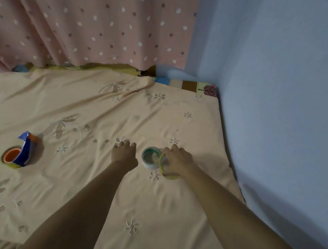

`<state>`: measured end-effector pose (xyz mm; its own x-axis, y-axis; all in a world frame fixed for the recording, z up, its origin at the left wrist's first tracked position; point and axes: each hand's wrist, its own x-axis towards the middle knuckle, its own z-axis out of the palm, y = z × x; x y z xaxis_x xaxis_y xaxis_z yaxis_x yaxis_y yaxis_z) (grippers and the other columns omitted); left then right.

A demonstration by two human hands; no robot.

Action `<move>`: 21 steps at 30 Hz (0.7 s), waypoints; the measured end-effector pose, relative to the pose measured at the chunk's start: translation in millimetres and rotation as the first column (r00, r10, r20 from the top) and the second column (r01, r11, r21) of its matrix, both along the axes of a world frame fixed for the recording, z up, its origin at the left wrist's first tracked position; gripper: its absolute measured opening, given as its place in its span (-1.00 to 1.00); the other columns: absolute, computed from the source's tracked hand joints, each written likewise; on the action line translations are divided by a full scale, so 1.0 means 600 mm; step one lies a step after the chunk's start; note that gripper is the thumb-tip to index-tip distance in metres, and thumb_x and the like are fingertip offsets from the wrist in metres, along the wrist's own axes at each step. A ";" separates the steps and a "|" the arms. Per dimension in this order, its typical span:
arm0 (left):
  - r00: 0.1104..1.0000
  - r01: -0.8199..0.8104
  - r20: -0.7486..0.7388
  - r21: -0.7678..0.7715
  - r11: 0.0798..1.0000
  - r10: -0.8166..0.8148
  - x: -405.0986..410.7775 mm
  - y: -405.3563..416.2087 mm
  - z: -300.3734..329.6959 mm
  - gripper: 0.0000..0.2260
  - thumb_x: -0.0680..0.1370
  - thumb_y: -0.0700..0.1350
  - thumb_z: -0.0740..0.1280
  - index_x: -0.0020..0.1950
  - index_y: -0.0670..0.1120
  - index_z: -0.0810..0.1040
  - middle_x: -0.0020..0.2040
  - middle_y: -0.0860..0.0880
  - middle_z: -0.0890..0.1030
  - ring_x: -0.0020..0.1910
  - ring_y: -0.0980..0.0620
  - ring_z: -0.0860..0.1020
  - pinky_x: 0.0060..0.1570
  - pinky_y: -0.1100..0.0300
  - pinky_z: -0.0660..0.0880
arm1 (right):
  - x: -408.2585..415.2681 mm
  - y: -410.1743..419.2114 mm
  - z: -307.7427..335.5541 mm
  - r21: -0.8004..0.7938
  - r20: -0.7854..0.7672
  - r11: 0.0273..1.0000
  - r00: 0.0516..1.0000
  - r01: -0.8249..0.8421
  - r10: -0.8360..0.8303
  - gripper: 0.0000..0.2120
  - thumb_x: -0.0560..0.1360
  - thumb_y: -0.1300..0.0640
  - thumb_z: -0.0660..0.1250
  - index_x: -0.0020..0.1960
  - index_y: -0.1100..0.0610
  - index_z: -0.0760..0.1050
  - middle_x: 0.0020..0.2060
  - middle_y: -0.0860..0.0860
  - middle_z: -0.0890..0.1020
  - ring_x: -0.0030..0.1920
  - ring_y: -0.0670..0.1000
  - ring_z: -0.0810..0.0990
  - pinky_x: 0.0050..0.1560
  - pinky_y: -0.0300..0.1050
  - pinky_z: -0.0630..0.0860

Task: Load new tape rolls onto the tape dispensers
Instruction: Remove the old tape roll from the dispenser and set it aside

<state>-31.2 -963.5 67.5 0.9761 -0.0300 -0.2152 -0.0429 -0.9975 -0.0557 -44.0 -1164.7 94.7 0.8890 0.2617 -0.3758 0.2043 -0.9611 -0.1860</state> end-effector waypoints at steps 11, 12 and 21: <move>0.959 -0.246 0.164 0.076 0.966 0.231 -0.008 0.149 0.201 -0.64 0.45 -0.12 0.28 0.23 -0.14 0.44 0.22 -0.14 0.52 0.25 -0.16 0.46 0.20 0.01 0.39 | 0.112 0.190 0.218 0.009 0.076 0.946 0.944 -0.324 0.322 -0.24 0.34 -0.21 0.46 0.42 0.05 0.29 0.31 0.11 0.37 0.23 0.20 0.48 0.04 0.00 0.49; 0.952 -0.267 0.176 0.077 0.960 0.251 -0.018 0.173 0.211 -0.65 0.44 -0.14 0.27 0.22 -0.14 0.45 0.20 -0.14 0.52 0.23 -0.16 0.47 0.19 0.00 0.40 | 0.106 0.216 0.225 0.019 0.084 0.939 0.936 -0.343 0.341 -0.24 0.33 -0.22 0.46 0.42 0.05 0.30 0.31 0.10 0.38 0.23 0.19 0.48 0.04 0.00 0.50; 0.872 -0.453 0.248 0.080 0.888 0.423 -0.164 0.416 0.240 -0.68 0.53 -0.01 0.20 0.23 -0.12 0.46 0.21 -0.13 0.53 0.22 -0.15 0.48 0.13 0.05 0.38 | 0.000 0.467 0.247 0.017 0.143 0.871 0.864 -0.490 0.483 -0.28 0.31 -0.22 0.46 0.37 0.02 0.34 0.25 0.10 0.41 0.22 0.19 0.50 -0.01 -0.05 0.42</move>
<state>-129.9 -713.8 211.6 0.9046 0.4251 0.0319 0.4251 -0.8936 -0.1445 -44.1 -884.6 243.1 0.6833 0.6895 -0.2403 0.6694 -0.7230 -0.1709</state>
